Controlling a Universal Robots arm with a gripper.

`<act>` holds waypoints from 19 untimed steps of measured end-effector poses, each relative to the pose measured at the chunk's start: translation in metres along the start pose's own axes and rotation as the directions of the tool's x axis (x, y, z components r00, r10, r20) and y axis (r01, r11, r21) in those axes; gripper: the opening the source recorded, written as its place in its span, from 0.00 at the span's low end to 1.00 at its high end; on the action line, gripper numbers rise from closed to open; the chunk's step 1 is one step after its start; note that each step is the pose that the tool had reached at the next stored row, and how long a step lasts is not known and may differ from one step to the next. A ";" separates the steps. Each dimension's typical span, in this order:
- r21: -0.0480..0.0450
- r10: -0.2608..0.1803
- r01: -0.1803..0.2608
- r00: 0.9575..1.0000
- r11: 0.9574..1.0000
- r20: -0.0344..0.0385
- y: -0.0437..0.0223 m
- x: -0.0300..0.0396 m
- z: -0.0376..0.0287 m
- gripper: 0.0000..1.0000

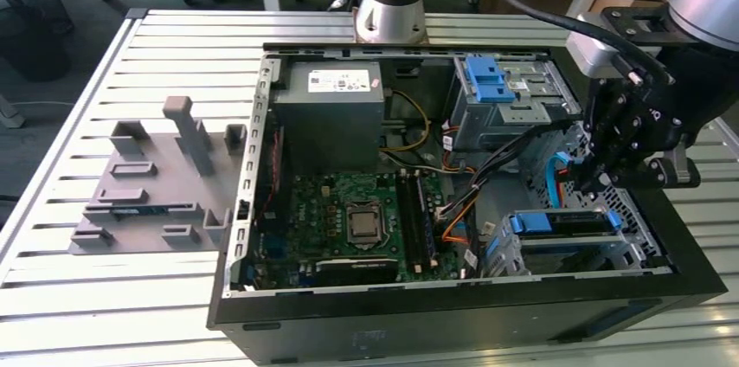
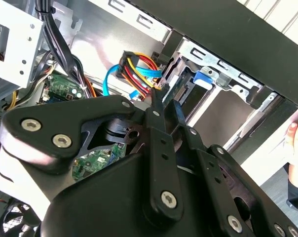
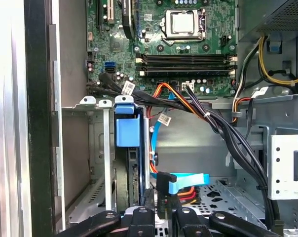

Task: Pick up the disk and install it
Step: 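Insert the first disk wire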

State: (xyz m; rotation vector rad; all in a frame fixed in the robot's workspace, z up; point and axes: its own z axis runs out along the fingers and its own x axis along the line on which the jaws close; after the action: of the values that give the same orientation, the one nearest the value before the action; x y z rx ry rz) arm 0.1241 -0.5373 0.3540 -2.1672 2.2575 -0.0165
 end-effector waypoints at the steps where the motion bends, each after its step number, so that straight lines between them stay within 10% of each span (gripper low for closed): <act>1: 0.000 0.000 0.000 1.000 1.000 0.000 0.0000 -0.0003 0.0000 0.25; 19: 0.002 0.000 0.000 1.000 1.000 -0.002 0.0001 -0.0009 0.0037 0.17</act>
State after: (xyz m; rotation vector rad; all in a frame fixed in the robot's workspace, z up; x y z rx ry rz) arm 0.1241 -0.5364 0.3504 -2.1670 2.2572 -0.0210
